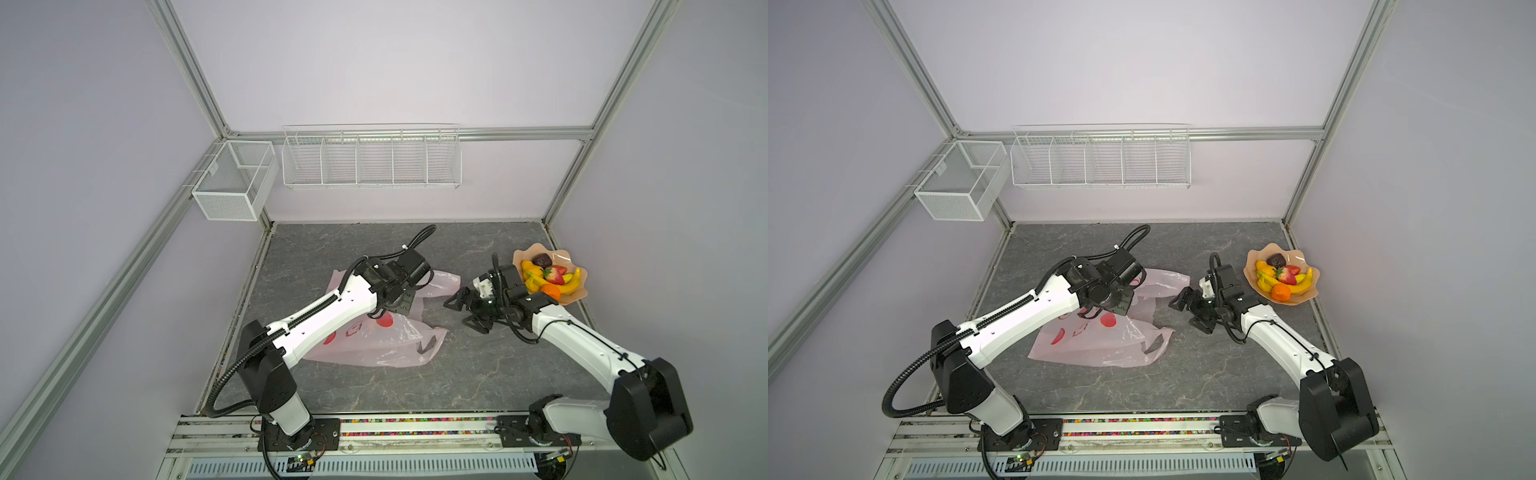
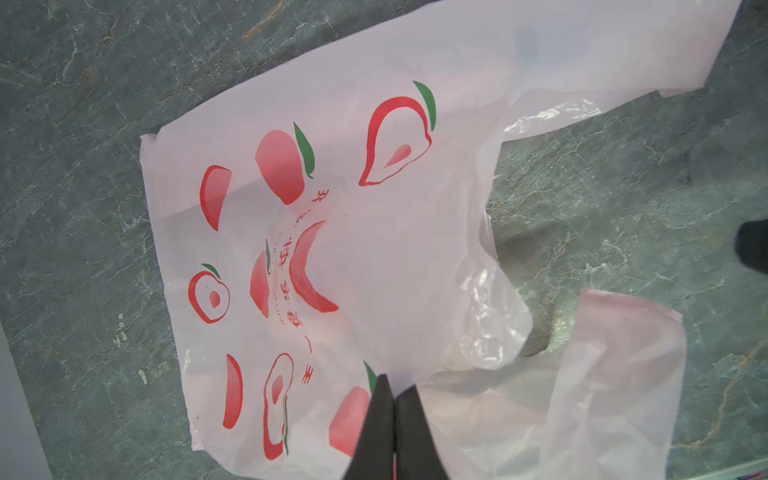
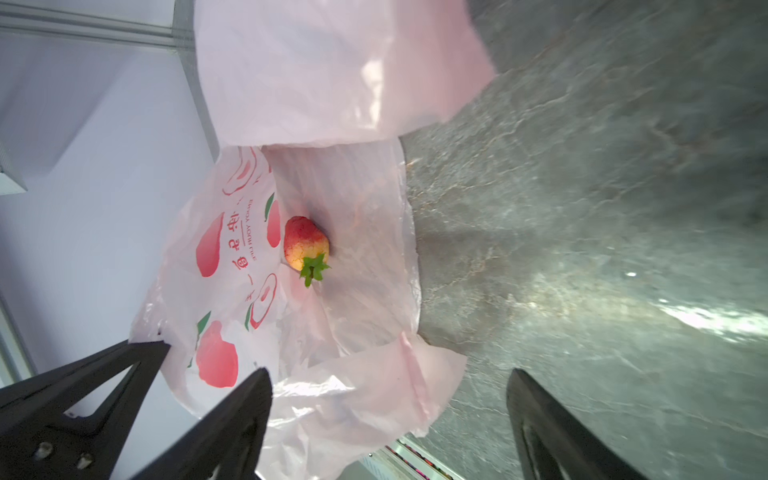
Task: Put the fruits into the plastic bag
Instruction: 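Withdraw the right gripper from the bag back toward the fruit bowl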
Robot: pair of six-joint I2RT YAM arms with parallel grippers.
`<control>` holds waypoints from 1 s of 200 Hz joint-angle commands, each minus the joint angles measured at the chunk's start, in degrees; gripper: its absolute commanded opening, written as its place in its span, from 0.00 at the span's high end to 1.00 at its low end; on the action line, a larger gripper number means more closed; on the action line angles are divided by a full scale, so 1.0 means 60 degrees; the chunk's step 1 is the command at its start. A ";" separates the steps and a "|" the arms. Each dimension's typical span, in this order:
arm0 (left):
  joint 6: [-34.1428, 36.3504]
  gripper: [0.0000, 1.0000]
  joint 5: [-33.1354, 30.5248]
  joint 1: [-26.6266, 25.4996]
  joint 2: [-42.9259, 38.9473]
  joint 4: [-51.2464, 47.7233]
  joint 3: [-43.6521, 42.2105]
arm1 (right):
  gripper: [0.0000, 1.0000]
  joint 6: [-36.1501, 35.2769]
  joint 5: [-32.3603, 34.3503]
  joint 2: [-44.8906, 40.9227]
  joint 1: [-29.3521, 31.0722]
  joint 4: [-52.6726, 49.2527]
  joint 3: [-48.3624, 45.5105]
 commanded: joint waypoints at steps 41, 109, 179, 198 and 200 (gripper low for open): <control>-0.0118 1.00 0.0018 0.0032 -0.0009 0.0041 0.0025 | 0.07 -0.2330 0.0579 -0.1079 -0.2460 -0.3062 0.0685; -0.0052 1.00 0.0049 0.0032 0.0130 0.0036 0.0118 | 0.00 -0.3607 0.0679 -0.1481 -0.5099 -0.4079 0.1008; -0.0023 1.00 0.0087 0.0034 0.0213 0.0103 0.0200 | 0.09 -0.5027 0.1919 -0.0842 -0.6299 -0.4621 0.2111; -0.0022 1.00 0.0112 0.0036 0.0249 0.0096 0.0263 | 0.10 -0.5318 0.2536 -0.0569 -0.6416 -0.4632 0.2456; -0.0022 1.00 0.0107 0.0036 0.0248 0.0101 0.0279 | 0.10 -0.5352 0.2597 -0.0534 -0.6431 -0.4632 0.2499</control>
